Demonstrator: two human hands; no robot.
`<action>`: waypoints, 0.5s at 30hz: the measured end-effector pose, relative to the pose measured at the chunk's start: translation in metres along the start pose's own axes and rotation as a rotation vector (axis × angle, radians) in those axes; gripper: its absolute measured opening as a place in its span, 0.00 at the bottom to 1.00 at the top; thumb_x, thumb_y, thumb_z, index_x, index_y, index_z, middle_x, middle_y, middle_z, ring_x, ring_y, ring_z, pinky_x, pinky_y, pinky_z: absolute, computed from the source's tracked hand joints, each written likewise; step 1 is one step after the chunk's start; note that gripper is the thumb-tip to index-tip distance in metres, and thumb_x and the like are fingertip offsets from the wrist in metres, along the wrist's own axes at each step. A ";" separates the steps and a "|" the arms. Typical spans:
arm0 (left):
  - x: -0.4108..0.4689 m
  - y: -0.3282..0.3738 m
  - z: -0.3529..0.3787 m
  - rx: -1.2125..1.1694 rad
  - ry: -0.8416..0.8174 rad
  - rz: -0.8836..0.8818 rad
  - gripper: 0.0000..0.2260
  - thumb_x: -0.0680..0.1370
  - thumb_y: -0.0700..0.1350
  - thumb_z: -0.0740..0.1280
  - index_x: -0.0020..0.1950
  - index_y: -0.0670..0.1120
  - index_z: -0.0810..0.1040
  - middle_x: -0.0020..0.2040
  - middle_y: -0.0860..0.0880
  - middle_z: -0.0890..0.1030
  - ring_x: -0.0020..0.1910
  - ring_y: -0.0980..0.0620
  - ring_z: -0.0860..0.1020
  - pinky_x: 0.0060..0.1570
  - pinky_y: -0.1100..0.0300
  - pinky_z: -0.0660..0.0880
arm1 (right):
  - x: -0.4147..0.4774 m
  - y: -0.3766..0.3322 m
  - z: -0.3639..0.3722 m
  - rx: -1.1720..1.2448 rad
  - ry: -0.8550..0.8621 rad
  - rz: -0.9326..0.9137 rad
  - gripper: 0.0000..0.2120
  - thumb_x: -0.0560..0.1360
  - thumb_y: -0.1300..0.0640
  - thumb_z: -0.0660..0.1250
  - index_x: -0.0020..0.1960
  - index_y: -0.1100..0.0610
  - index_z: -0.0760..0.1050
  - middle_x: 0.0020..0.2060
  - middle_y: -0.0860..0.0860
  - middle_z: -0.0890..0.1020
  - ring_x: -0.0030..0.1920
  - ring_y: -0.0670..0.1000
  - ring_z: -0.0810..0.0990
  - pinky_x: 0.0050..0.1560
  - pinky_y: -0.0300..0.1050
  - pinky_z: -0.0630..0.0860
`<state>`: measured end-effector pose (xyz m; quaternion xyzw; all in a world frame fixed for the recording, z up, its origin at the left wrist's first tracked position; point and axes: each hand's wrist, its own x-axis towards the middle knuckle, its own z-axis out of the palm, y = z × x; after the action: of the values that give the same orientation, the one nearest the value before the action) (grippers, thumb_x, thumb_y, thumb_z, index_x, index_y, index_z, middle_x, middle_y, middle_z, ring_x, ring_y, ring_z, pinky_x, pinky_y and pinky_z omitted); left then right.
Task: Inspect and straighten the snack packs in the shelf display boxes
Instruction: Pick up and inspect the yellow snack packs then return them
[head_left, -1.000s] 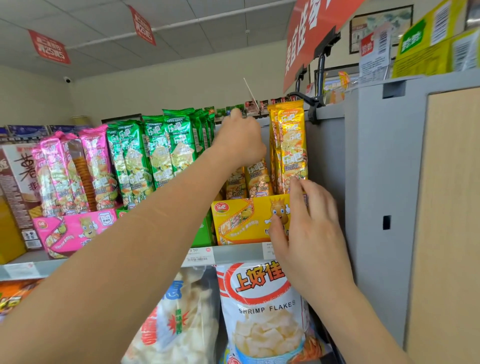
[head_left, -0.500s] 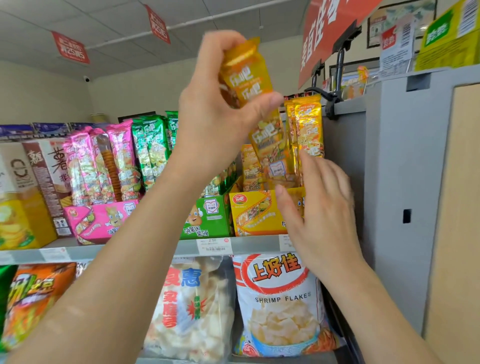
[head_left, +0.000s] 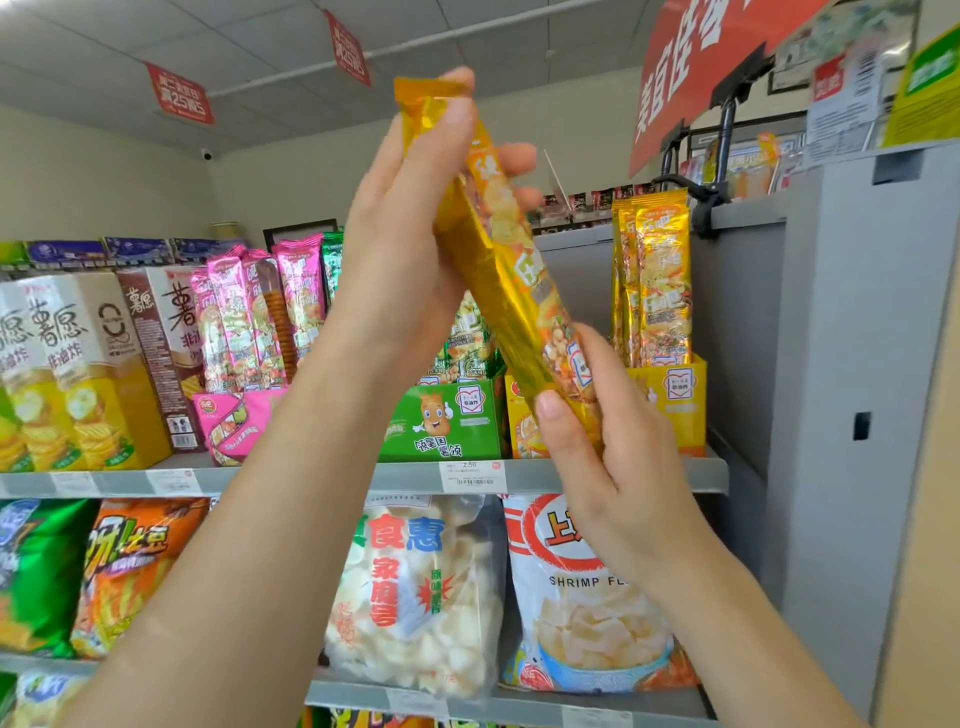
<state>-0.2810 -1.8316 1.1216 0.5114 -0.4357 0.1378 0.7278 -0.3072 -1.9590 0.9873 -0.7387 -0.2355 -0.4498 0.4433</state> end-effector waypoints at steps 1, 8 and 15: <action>-0.001 -0.001 -0.003 -0.034 -0.054 -0.041 0.15 0.79 0.48 0.61 0.65 0.47 0.72 0.48 0.44 0.83 0.46 0.47 0.82 0.45 0.55 0.78 | -0.003 -0.002 -0.001 0.137 -0.022 0.055 0.16 0.81 0.44 0.56 0.66 0.46 0.70 0.46 0.47 0.81 0.43 0.49 0.79 0.44 0.50 0.77; -0.012 -0.013 -0.005 -0.228 -0.050 -0.147 0.15 0.75 0.45 0.65 0.60 0.42 0.71 0.41 0.46 0.81 0.41 0.46 0.83 0.39 0.55 0.80 | -0.022 -0.011 -0.015 0.980 -0.280 0.549 0.24 0.76 0.41 0.61 0.51 0.62 0.79 0.35 0.63 0.79 0.30 0.56 0.73 0.29 0.41 0.71; -0.022 -0.021 0.010 -0.329 -0.033 -0.187 0.09 0.79 0.43 0.63 0.56 0.40 0.69 0.40 0.45 0.81 0.37 0.49 0.81 0.39 0.55 0.80 | -0.036 -0.018 -0.012 0.908 -0.169 0.692 0.19 0.74 0.39 0.64 0.56 0.49 0.82 0.44 0.53 0.86 0.44 0.54 0.86 0.40 0.43 0.81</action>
<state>-0.2851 -1.8436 1.0921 0.4261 -0.4148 -0.0119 0.8038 -0.3438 -1.9591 0.9663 -0.5417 -0.1844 -0.0719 0.8170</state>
